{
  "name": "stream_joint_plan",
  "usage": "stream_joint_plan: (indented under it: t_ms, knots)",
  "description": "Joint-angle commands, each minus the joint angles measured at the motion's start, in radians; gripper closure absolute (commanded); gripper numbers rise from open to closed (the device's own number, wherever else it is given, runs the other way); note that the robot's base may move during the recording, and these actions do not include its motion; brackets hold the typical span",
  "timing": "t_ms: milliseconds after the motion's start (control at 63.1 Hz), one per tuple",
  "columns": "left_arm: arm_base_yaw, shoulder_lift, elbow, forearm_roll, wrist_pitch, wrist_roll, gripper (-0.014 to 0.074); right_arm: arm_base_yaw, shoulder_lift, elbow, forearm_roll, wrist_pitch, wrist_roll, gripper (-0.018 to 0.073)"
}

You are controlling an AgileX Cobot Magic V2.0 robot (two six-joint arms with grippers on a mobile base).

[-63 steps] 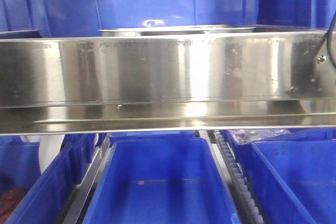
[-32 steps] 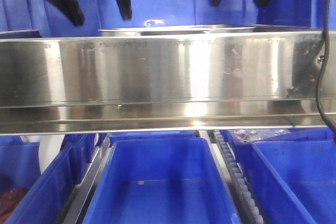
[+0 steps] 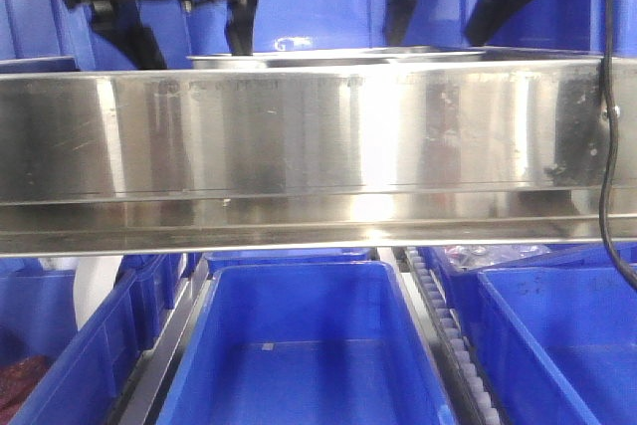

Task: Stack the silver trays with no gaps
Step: 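Reach both grippers up to the small silver tray and grip its rim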

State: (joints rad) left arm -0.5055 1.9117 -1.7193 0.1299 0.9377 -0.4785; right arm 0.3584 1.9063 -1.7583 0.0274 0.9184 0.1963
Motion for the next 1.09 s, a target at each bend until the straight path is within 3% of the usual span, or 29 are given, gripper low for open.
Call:
stream_joint_plan:
  t_ms: [0, 920, 983, 1078]
  knots:
    - [0.002, -0.046, -0.033, 0.017, -0.054, -0.012, 0.0162, -0.001, -0.043, -0.036, -0.002, -0.052, -0.001, -0.0055]
    - [0.002, -0.011, -0.033, 0.011, -0.037, -0.014, 0.0165, -0.001, -0.005, -0.036, -0.001, -0.005, -0.001, -0.0049]
    - [0.002, -0.011, -0.033, 0.011, -0.037, -0.014, 0.0197, -0.001, -0.005, -0.036, -0.001, 0.004, -0.001, 0.0008]
    - [0.002, -0.011, -0.033, 0.011, -0.037, -0.014, 0.0325, -0.001, -0.005, -0.036, -0.001, 0.023, -0.001, 0.0193]
